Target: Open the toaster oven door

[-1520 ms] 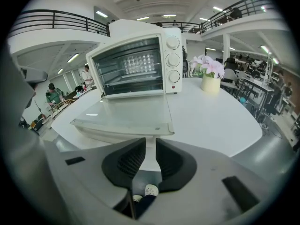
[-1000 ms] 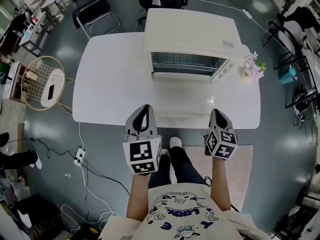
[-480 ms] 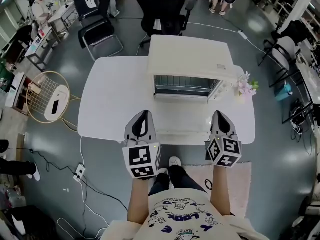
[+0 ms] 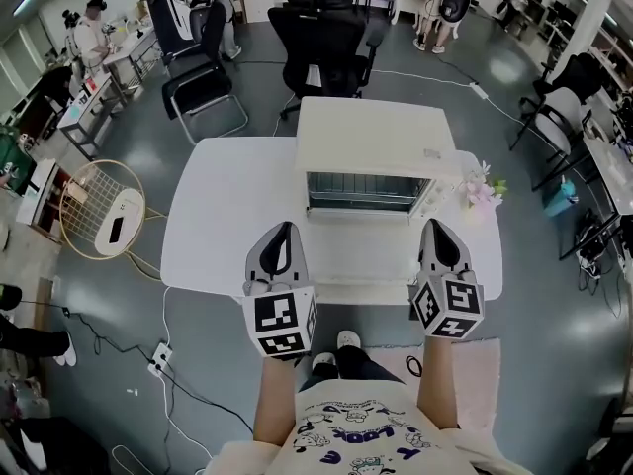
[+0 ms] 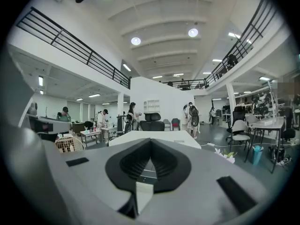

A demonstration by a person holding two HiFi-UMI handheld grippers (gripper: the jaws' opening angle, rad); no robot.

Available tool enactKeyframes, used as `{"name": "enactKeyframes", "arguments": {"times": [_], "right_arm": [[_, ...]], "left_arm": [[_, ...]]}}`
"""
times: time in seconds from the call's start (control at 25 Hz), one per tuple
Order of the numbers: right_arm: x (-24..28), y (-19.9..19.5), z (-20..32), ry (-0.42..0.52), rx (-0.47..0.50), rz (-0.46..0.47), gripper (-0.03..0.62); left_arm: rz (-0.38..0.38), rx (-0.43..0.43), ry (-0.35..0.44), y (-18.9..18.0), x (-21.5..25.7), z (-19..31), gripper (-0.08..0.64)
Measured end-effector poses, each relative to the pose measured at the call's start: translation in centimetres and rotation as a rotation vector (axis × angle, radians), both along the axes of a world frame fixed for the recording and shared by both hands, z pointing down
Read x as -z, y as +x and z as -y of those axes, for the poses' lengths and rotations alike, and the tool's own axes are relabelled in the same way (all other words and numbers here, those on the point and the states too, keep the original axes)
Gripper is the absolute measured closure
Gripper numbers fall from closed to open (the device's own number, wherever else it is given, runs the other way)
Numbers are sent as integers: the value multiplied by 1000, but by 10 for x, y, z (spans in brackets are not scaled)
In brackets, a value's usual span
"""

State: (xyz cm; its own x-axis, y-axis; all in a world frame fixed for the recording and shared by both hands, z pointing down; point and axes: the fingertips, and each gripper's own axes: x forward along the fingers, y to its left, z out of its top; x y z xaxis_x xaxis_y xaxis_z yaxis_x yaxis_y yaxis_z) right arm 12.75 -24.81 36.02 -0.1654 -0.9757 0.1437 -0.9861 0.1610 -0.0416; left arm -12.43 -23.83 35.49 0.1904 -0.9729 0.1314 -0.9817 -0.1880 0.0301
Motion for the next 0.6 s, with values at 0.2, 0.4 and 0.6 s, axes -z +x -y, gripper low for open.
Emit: {"name": "enactKeyframes", "arguments": {"times": [0.2,0.4,0.6], "right_arm": [[20,-4,-1,46,11,9,595],[31,-9,-5,64,23,13,596],[33,-9,-9,77,30,15,597]], "left_arm": [[5,7,28,-1,13,-3,557],[10,10,49,-3,25,-7,557],[13,16,58,-3,27,-12,557]]}}
